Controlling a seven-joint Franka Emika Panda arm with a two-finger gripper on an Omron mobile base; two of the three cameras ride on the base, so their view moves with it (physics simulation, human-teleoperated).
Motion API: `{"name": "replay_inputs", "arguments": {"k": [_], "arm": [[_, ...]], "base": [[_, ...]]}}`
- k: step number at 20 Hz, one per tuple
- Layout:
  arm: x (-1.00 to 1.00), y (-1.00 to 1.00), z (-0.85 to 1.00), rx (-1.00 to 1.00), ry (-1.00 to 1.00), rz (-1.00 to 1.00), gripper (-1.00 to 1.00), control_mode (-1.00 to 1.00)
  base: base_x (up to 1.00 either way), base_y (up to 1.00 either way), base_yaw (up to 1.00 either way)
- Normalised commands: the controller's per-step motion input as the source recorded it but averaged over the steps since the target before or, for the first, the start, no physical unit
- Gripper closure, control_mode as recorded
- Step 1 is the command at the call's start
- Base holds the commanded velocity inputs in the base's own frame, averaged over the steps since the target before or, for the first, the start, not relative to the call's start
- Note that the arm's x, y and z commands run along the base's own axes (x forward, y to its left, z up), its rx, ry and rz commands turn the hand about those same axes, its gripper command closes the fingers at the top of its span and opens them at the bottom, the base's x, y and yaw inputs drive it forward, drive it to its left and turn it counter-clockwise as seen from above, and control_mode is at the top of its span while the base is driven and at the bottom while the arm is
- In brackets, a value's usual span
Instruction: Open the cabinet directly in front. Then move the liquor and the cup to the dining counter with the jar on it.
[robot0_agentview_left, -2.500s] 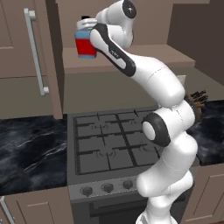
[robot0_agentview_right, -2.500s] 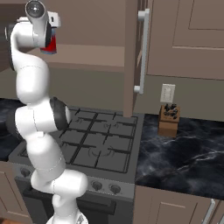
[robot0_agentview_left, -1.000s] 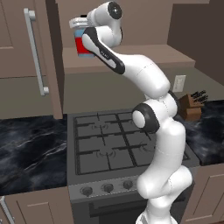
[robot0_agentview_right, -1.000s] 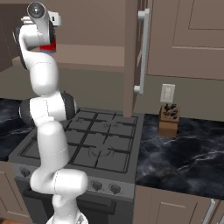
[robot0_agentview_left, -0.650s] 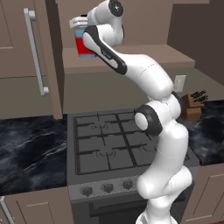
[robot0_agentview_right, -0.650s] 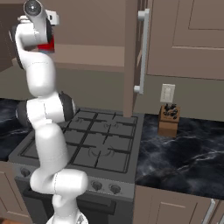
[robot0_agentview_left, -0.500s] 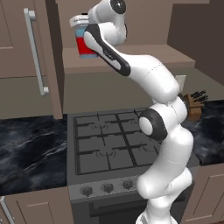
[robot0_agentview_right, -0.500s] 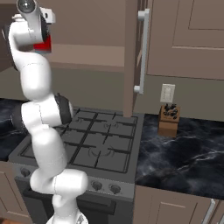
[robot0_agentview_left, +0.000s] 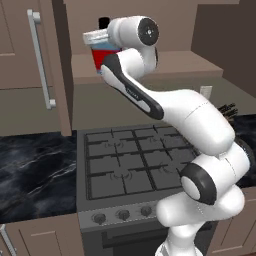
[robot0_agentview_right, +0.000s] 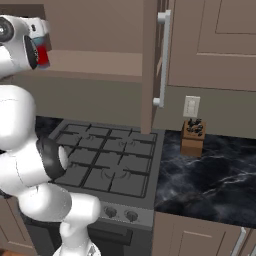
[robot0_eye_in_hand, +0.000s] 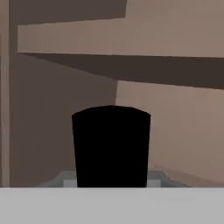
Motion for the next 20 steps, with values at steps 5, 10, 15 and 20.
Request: {"name": "replay_inputs", "arguments": {"k": [5, 10, 15, 20], "arm": [[-1.0, -0.16, 0.11, 0.1, -0.51, -0.01, 1.0, -1.0], [-1.0, -0.15, 0.86, 0.14, -0.18, 0.0, 1.0, -1.0], [-0.93, -0.09, 1.0, 0.15, 0.19, 0.0, 1.0, -1.0], [-0.95, -0.32, 0.08, 0.01, 0.49, 0.0, 1.0, -1.0]], "base": [[0.0, 0.0, 0.0], [0.0, 0.0, 0.0], [0.0, 0.0, 0.0], [0.0, 0.0, 0.0]]}}
